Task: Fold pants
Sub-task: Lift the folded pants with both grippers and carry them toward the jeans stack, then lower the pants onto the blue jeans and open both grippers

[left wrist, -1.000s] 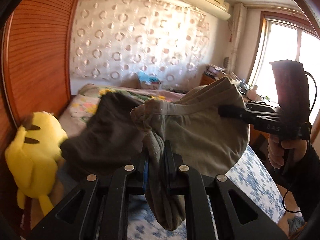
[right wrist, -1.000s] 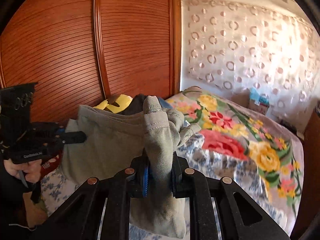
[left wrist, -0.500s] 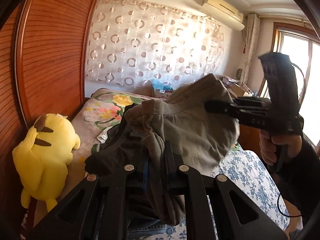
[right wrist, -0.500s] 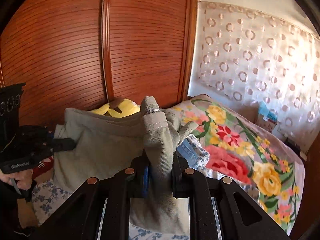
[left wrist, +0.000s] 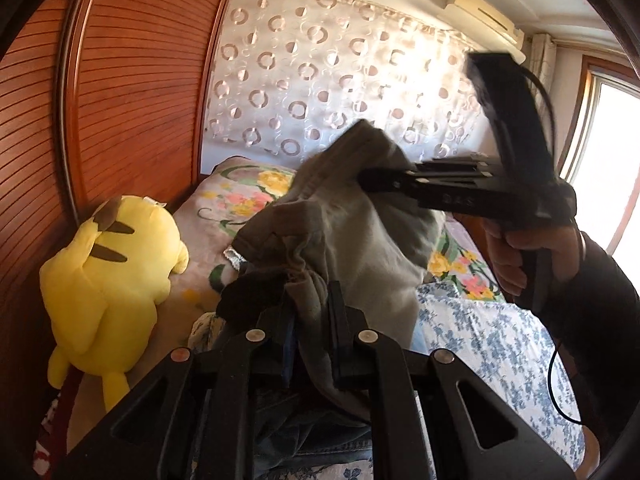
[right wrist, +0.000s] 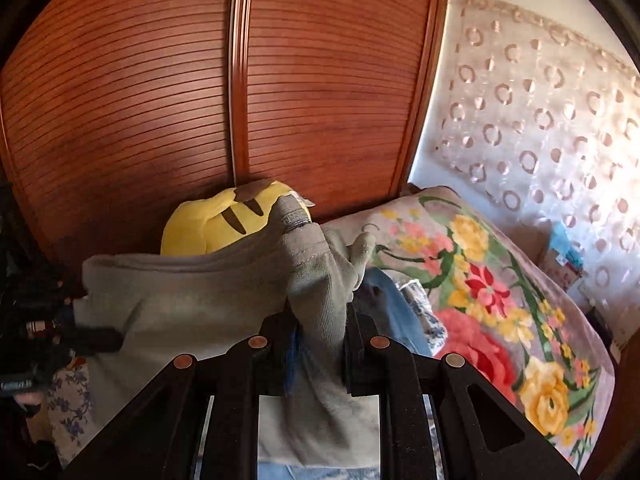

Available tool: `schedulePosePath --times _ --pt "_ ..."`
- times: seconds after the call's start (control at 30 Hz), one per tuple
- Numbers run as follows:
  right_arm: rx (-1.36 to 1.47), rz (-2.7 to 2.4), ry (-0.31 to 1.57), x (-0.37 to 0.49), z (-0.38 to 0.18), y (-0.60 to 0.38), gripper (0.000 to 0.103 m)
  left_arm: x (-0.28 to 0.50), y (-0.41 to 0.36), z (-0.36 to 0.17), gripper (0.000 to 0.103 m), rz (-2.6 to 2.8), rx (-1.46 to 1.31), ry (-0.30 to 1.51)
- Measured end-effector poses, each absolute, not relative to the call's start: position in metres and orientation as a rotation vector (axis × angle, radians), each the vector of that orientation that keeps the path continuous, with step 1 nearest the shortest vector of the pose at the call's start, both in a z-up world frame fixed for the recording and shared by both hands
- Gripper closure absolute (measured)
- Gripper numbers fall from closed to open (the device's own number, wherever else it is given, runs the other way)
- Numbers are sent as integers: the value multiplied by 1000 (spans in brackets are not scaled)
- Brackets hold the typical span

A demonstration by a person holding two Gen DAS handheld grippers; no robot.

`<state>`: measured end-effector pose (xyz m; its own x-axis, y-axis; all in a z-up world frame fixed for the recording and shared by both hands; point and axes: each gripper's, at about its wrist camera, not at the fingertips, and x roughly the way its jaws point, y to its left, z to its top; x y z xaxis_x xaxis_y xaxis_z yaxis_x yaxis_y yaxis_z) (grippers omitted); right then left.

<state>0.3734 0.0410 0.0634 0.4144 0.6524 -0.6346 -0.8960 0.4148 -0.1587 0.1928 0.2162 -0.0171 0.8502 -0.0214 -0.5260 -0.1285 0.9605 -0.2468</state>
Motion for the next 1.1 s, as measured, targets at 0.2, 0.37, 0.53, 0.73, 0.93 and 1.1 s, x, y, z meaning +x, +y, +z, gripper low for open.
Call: schedulePosePath --times 0.2,0.37,0.53,0.73,0.93,1.1 --pt "-510 995 578 390 54 55 71 193 219 -23 86 79 -291 598" --pt "-431 950 546 389 66 37 61 190 219 -18 59 91 -280 602" --pt "-362 925 495 374 79 4 61 188 214 -6 44 96 -235 571" --pt "-312 949 513 342 66 -26 61 195 198 2 41 61 -184 549" --pt "-306 962 566 346 45 -36 61 208 190 -9 41 48 -161 597" --pt "-301 941 603 370 38 -29 61 211 195 -24 41 70 -174 645"
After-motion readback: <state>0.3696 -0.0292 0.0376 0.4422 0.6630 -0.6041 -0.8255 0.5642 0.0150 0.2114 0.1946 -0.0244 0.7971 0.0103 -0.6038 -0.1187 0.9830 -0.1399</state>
